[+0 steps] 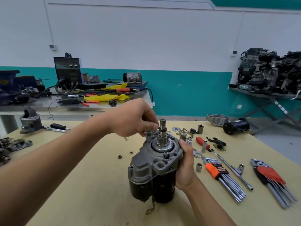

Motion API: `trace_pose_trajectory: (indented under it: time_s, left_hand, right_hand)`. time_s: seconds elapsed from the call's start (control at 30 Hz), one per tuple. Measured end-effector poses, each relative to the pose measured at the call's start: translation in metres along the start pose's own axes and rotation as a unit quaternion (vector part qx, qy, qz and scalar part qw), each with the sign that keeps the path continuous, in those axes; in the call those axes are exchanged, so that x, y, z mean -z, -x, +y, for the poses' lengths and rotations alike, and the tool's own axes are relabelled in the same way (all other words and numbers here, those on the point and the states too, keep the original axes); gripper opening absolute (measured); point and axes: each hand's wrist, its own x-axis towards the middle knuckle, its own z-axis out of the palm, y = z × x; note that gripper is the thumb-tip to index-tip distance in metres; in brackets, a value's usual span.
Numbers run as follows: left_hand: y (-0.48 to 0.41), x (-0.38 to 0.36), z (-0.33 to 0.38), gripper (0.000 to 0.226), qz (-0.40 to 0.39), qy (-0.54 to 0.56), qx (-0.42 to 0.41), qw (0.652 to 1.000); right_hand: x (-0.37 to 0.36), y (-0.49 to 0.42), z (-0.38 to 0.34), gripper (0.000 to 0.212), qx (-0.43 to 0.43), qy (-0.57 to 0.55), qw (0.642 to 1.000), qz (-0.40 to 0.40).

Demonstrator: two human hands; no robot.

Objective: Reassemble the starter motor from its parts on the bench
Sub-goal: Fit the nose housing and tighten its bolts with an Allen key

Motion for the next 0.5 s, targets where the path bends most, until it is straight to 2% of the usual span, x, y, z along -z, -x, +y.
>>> trace_pose_trajectory:
  time_s: [0.1,0.23,0.37,0.5]
  left_hand:
    - [0.002,-0.007,-0.004,0.011,-0.025,-0.013,0.013,1.000]
    - [0.005,-0.006,-0.009,0.011,-0.025,0.029,0.036,0.999]
    - [0.009,-0.013,-0.006,0.015,0.018,0.107,0.054,0.993]
    - [0.010,-0.017,0.000,0.021,0.062,0.099,0.050,0.992]
  right_hand:
    - [0.000,0.000,0.001,0.063,0.000,-0.003,1.000,0.003]
    - [0.001,-0.001,0.001,0.067,0.003,-0.002,1.000,-0.005]
    - [0.001,0.000,0.002,0.067,0.005,0.004,1.000,0.003]
    - [0.001,-0.001,0.001,0.060,0.007,0.005,1.000,0.001]
